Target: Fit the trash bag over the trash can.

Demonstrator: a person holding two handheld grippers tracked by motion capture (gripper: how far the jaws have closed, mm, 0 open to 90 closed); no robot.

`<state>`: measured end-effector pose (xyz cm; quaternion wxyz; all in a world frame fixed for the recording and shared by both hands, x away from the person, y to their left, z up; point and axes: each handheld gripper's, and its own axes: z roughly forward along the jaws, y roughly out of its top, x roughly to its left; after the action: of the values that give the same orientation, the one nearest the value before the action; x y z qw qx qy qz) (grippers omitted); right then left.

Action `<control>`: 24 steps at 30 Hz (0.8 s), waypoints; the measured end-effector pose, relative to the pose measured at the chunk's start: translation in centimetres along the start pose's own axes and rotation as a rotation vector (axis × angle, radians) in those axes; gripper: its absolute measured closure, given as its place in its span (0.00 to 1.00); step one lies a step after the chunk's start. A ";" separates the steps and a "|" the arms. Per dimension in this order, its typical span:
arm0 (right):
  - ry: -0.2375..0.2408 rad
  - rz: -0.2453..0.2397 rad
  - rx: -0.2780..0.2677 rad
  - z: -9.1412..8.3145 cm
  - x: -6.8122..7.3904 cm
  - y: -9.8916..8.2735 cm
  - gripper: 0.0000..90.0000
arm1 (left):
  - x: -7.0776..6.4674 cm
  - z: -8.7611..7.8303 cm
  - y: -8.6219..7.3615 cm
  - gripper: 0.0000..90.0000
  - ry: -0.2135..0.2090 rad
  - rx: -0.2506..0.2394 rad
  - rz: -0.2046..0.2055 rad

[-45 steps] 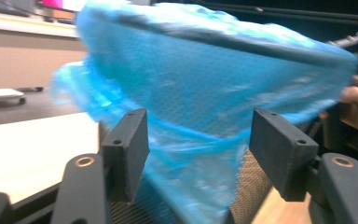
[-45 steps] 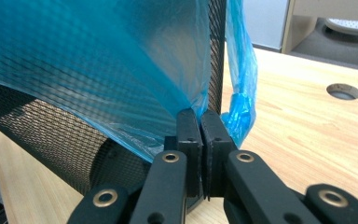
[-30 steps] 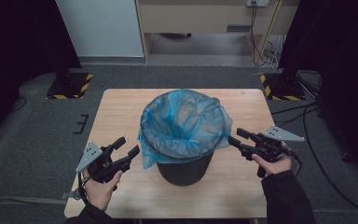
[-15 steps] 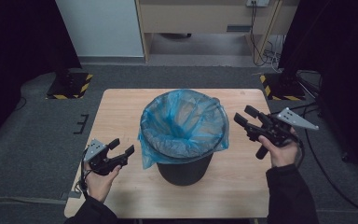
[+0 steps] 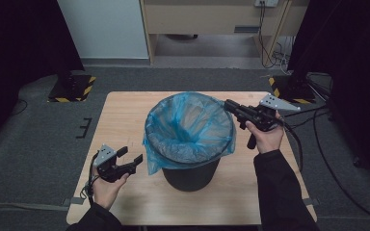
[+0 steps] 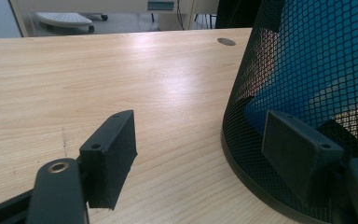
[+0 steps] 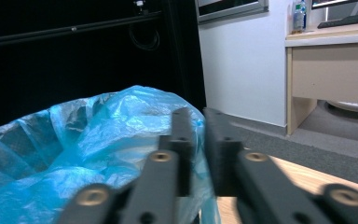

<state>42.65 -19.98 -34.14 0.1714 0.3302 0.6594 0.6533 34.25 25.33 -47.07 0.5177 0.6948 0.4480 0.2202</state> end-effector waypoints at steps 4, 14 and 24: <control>-0.012 -0.004 0.022 -0.5 -0.5 -0.3 1.00 | 0.0 0.0 0.0 0.29 0.001 0.003 -0.003; -0.010 0.013 -0.071 -1.0 -0.6 0.2 0.74 | 0.0 0.1 -0.1 0.29 0.001 0.006 -0.003; -0.001 -0.023 -0.084 0.1 1.1 2.9 0.35 | -0.1 0.2 -0.2 0.28 -0.009 0.023 0.007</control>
<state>42.52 -19.40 -31.10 0.1931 0.3154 0.6351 0.6781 34.33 25.14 -47.30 0.5108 0.7034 0.4457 0.2138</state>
